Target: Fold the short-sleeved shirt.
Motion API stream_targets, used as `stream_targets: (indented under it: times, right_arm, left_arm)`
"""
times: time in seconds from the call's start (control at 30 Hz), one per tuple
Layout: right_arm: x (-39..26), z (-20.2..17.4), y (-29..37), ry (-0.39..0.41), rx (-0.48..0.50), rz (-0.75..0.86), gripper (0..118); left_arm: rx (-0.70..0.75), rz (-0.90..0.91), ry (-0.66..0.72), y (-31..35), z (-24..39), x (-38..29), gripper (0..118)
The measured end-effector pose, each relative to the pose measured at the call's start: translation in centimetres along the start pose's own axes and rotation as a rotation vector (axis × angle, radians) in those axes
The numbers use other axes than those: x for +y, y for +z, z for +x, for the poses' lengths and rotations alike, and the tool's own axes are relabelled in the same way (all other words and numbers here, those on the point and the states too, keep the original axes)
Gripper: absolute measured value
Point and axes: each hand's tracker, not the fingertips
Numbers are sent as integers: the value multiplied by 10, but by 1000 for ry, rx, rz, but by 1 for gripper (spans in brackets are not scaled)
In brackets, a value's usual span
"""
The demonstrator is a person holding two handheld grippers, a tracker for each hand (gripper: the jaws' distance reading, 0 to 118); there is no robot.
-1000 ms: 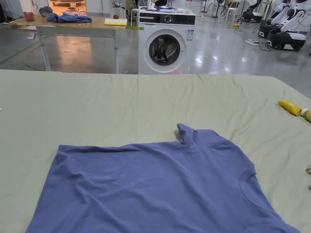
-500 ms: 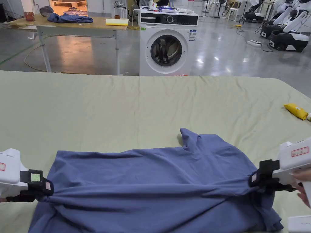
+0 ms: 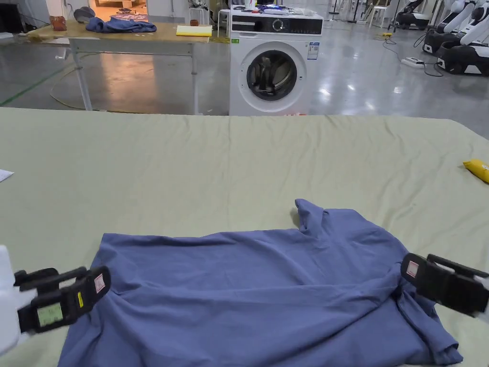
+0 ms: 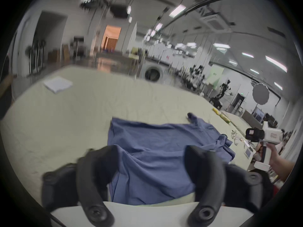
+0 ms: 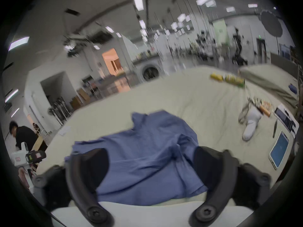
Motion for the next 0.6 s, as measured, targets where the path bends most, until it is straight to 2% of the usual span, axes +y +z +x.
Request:
stream_targets:
  times: [0.03, 0.07, 0.1, 0.13, 0.17, 0.27, 0.33, 0.4, 0.43, 0.47, 0.5, 0.53, 0.57, 0.6]
  right_arm:
    - [-9, -8, 17, 18, 37, 45, 84]
    - [-16, -16, 31, 37, 43, 82, 56]
    - [-22, -24, 41, 59, 24, 112, 17]
    - [-28, -30, 51, 66, 10, 149, 0]
    - [-31, -33, 60, 77, -11, 173, 0]
    - [-37, -37, 69, 45, 20, 168, 0]
    - [-36, -38, 70, 49, 36, 134, 0]
    - [-40, -36, 68, 83, 58, 124, 0]
    - [-39, -36, 68, 114, 59, 116, 0]
    - [-38, -36, 68, 120, 55, 114, 0]
    - [-38, -34, 69, 118, 51, 118, 0]
    - [-42, -37, 73, 114, 59, 120, 0]
    - [-42, -35, 73, 98, 75, 119, 0]
    - [-42, -32, 73, 80, 86, 116, 0]
  left_arm:
    - [15, 55, -18, 14, 7, -11, 46]
    - [41, 88, -40, 27, 14, -21, 19]
    - [88, 110, -61, 36, 21, -30, 1]
    - [129, 141, -73, 47, 26, -40, 0]
    - [138, 139, -55, 53, 28, -45, 0]
    - [110, 161, 40, 65, 28, -48, 0]
    - [108, 124, 56, 58, 16, -35, 0]
    - [186, 4, 13, 41, 7, -28, 0]
    - [212, -180, -8, 19, -3, -23, 3]
    - [199, -233, -7, 9, -9, -25, 13]
    - [168, -309, -9, -7, -19, -31, 38]
    - [188, -366, -12, -21, -23, -40, 80]
    - [238, -391, -30, -33, -27, -47, 96]
    - [265, -412, -50, -46, -31, -54, 98]
